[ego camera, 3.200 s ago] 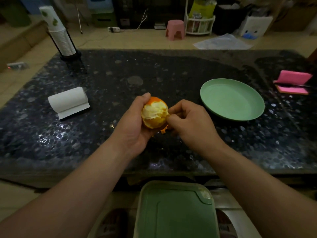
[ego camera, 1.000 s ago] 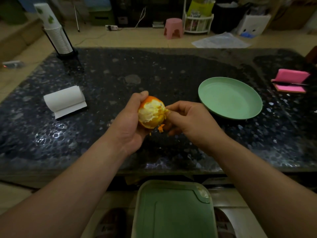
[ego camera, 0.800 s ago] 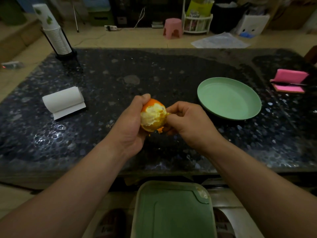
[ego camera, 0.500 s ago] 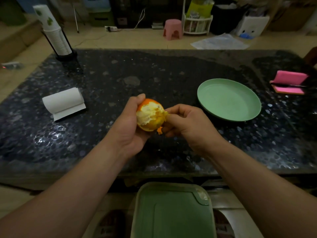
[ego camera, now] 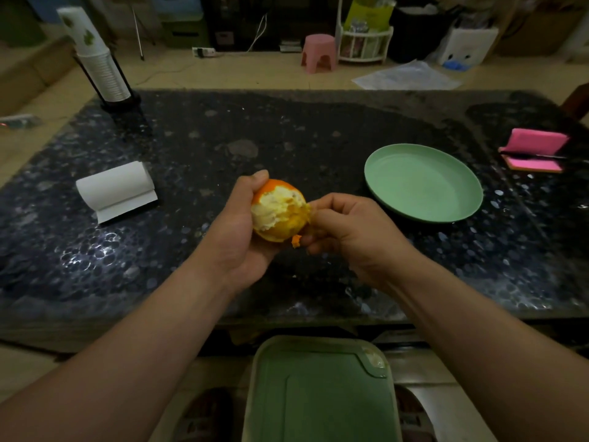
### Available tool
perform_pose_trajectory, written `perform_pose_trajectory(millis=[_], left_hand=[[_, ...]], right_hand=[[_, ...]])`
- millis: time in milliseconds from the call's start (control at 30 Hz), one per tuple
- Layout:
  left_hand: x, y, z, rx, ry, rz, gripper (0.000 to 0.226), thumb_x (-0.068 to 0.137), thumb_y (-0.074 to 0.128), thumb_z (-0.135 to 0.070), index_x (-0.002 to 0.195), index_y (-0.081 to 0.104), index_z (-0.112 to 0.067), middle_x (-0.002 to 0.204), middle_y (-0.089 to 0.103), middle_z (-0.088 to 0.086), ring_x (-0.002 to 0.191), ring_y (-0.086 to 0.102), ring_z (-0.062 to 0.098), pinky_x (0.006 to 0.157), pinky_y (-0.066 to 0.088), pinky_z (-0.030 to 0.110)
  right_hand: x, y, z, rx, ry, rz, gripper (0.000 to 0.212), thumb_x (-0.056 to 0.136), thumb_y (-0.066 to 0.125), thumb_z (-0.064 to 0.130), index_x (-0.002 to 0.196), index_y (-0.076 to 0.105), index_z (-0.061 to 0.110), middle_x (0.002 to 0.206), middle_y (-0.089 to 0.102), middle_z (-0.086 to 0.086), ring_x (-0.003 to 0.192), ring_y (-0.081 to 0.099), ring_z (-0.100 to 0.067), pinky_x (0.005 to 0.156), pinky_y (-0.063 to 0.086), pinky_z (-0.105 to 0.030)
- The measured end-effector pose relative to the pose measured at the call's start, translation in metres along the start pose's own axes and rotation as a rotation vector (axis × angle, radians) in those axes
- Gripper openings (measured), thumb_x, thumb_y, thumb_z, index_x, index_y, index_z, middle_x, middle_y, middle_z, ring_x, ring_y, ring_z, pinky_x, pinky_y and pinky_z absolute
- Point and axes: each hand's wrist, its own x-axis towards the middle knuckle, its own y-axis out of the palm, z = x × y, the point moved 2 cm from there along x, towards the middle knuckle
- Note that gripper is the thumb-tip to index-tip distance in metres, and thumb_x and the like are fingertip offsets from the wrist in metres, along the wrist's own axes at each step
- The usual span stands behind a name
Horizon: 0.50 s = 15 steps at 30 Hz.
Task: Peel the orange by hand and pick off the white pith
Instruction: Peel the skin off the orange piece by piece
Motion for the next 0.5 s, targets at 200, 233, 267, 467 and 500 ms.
perform_pose_trajectory(millis=[200, 233, 267, 467, 500], left_hand=[[0.0046, -0.0035, -0.0014, 0.248, 0.007, -0.006, 0.054, 0.100, 0.056, -0.055, 0.124, 0.067, -0.008, 0.100, 0.074, 0.012, 0.088, 0.069, 0.024, 0.080, 0.054, 0.039], [0.0056, -0.0035, -0.0021, 0.286, 0.007, -0.010, 0.052, 0.101, 0.056, -0.054, 0.127, 0.066, -0.009, 0.103, 0.073, 0.012, 0.090, 0.069, 0.024, 0.079, 0.054, 0.039], [0.0067, -0.0040, -0.0027, 0.302, 0.010, -0.014, 0.046, 0.102, 0.056, -0.050, 0.125, 0.065, -0.011, 0.105, 0.071, 0.013, 0.091, 0.068, 0.025, 0.077, 0.054, 0.039], [0.0072, -0.0065, -0.0020, 0.353, 0.037, 0.033, 0.028, 0.098, 0.068, -0.041, 0.111, 0.066, -0.016, 0.092, 0.068, 0.007, 0.079, 0.067, 0.017, 0.064, 0.056, 0.031], [0.0071, -0.0063, -0.0017, 0.358, 0.057, 0.031, 0.025, 0.099, 0.068, -0.038, 0.109, 0.066, -0.015, 0.089, 0.067, 0.006, 0.076, 0.066, 0.016, 0.061, 0.055, 0.029]], right_hand=[[-0.0010, -0.0053, 0.0055, -0.178, -0.032, -0.075, 0.008, 0.096, 0.069, 0.001, 0.101, 0.075, 0.001, 0.082, 0.078, -0.020, 0.066, 0.073, -0.018, 0.057, 0.057, -0.025], [-0.0014, -0.0068, 0.0061, -0.276, -0.080, -0.111, 0.009, 0.095, 0.069, 0.001, 0.099, 0.076, 0.005, 0.077, 0.078, -0.015, 0.062, 0.072, -0.014, 0.056, 0.055, -0.023], [-0.0015, -0.0080, 0.0064, -0.402, -0.145, -0.148, 0.012, 0.093, 0.069, 0.003, 0.097, 0.077, 0.010, 0.074, 0.077, -0.008, 0.060, 0.072, -0.010, 0.056, 0.055, -0.023], [-0.0065, -0.0035, 0.0032, -0.705, -0.254, -0.127, 0.012, 0.095, 0.073, 0.020, 0.103, 0.077, 0.029, 0.077, 0.075, 0.011, 0.067, 0.070, -0.002, 0.057, 0.053, -0.018], [-0.0064, -0.0033, 0.0032, -0.697, -0.248, -0.121, 0.011, 0.095, 0.072, 0.021, 0.102, 0.077, 0.028, 0.077, 0.075, 0.011, 0.067, 0.070, -0.004, 0.057, 0.054, -0.020]])
